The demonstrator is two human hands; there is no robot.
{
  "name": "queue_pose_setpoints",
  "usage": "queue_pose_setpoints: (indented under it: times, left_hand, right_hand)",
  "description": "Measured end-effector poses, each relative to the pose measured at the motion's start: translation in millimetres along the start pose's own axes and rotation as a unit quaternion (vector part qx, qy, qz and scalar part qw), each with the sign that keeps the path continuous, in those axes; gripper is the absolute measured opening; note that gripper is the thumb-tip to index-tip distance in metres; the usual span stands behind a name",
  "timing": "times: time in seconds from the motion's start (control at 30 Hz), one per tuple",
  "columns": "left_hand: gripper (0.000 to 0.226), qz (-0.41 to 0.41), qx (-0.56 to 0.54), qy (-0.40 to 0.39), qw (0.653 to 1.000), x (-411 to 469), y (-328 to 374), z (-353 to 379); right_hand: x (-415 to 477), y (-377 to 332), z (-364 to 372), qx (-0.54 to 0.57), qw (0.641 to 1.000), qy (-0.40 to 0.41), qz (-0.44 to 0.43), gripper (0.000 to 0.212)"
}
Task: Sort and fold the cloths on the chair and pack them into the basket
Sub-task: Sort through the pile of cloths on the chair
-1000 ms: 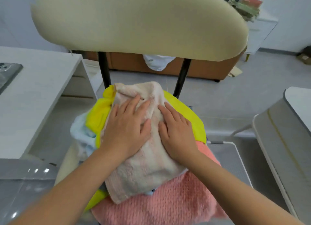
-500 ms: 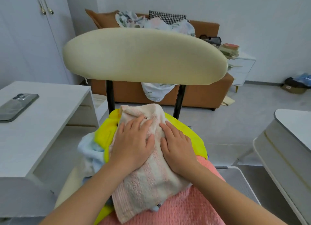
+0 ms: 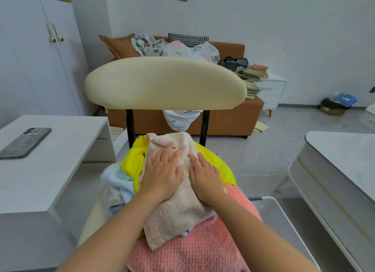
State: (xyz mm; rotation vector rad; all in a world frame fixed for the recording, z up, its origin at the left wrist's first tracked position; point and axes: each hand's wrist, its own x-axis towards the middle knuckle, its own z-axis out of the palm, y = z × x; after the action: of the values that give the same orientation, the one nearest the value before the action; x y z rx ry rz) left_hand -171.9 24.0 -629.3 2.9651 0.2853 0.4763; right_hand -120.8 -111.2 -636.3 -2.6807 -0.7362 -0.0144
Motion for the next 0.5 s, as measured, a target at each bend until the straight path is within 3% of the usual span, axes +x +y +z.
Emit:
queue_pose_setpoints:
  times: [0.33, 0.5]
  left_hand:
    - [0.036, 0.027, -0.111, 0.147, 0.982, -2, -7, -2]
    - [0.017, 0.01, -0.267, 0.21, 0.941, -12, -11, -14]
  right_hand:
    - [6, 0, -7, 0.182, 0.981, 0.068, 0.013, 0.035]
    - [7, -7, -20, 0.282, 0.953, 0.103, 0.043, 0.018]
